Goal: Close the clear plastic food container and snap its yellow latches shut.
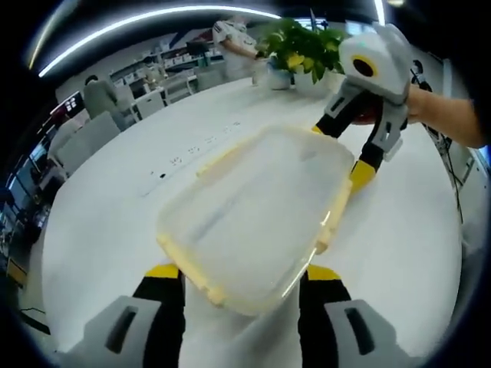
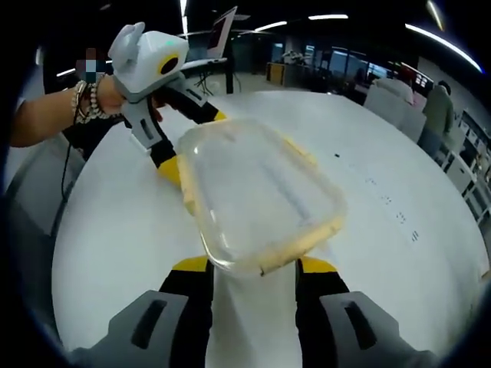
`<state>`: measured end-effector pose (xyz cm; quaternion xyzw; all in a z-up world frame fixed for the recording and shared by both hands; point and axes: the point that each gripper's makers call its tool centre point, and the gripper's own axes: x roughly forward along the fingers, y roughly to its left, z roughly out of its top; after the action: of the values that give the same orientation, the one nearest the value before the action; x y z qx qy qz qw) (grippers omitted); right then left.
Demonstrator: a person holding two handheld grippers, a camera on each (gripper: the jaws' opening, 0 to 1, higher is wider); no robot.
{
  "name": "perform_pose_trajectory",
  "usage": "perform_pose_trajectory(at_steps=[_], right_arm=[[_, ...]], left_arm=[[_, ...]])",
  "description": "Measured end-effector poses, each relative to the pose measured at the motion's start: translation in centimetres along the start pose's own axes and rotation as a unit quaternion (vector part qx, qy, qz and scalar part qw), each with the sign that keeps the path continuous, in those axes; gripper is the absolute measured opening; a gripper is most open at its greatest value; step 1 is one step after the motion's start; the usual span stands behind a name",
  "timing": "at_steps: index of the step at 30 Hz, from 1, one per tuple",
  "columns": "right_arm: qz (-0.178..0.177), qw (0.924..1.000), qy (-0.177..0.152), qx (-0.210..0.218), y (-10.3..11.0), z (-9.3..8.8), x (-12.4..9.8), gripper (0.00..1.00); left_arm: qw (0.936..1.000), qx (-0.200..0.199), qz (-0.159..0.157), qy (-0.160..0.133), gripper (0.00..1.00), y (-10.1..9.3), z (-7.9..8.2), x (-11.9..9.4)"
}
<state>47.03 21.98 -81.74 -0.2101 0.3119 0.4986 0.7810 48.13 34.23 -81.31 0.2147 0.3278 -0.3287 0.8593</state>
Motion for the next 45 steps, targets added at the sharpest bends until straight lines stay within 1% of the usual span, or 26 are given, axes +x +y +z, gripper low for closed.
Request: perform_pose_trajectory(at_steps=[5, 9, 16, 17, 18, 19, 22, 28, 30, 33, 36, 37, 40, 45], right_arm=[[-0.003, 1.0, 0.001, -0.004, -0.3, 0.4, 0.5, 0.4], [-0.004, 1.0, 0.0, -0.002, -0.4, 0.3, 0.4, 0.39], [-0.005, 0.9999, -0.005, 0.013, -0.5, 0.4, 0.5, 0.39], [-0.004, 0.9999, -0.004, 0.016, -0.4, 0.3, 0.5, 0.4], [-0.004, 0.9997, 0.004, 0.023, -0.4, 0.0, 0.5, 0.4], [-0.006, 0.9997, 0.01, 0.023, -0.5, -0.2, 0.4, 0.4], [-0.01, 0.9997, 0.001, 0.023, -0.7, 0.0, -0.2, 0.4], [-0.015, 0.9995, -0.006, 0.027, -0.7, 0.2, -1.3, 0.4], [-0.018, 0.9994, -0.01, 0.03, -0.7, 0.3, -1.7, 0.4], [-0.019, 0.9991, -0.016, 0.034, -0.7, 0.6, -2.2, 0.4], [-0.024, 0.9988, -0.023, 0.036, -0.6, 1.0, -2.8, 0.41], [-0.025, 0.9986, -0.026, 0.038, -0.5, 1.2, -3.1, 0.42], [-0.027, 0.998, -0.038, 0.043, -0.2, 1.7, -3.8, 0.43], [-0.039, 0.9976, -0.041, 0.04, 0.4, 1.9, -5.0, 0.45]], left_arm=[[1.0, 0.003, -0.002, -0.001, 0.55, 0.4, 0.1, 0.3], [1.0, 0.0, -0.005, -0.002, 0.56, 0.5, -0.1, 0.6], [0.9999, -0.004, -0.011, 0.0, 0.56, 0.6, -0.4, 1.0], [0.9999, -0.006, -0.012, 0.0, 0.56, 0.6, -0.4, 1.0], [0.9999, -0.008, -0.012, 0.0, 0.56, 0.6, -0.4, 1.0], [0.9999, -0.008, -0.012, 0.0, 0.56, 0.7, -0.5, 0.9], [0.9999, -0.008, -0.008, 0.003, 0.56, 0.8, -0.5, 0.7], [0.9999, -0.01, 0.002, 0.007, 0.55, 1.1, -0.5, -0.3], [0.9999, -0.012, 0.007, 0.003, 0.55, 1.2, -0.2, -0.7], [0.9995, -0.023, 0.014, -0.015, 0.55, 1.4, 0.5, -1.7], [0.9984, -0.037, 0.029, -0.031, 0.63, 1.7, 1.1, -2.6], [0.9982, -0.04, 0.03, -0.035, 0.64, 1.7, 1.2, -2.9], [0.9974, -0.049, 0.03, -0.044, 0.64, 1.3, 1.4, -3.6], [0.9966, -0.054, 0.033, -0.053, 0.65, 0.6, 1.4, -4.4]])
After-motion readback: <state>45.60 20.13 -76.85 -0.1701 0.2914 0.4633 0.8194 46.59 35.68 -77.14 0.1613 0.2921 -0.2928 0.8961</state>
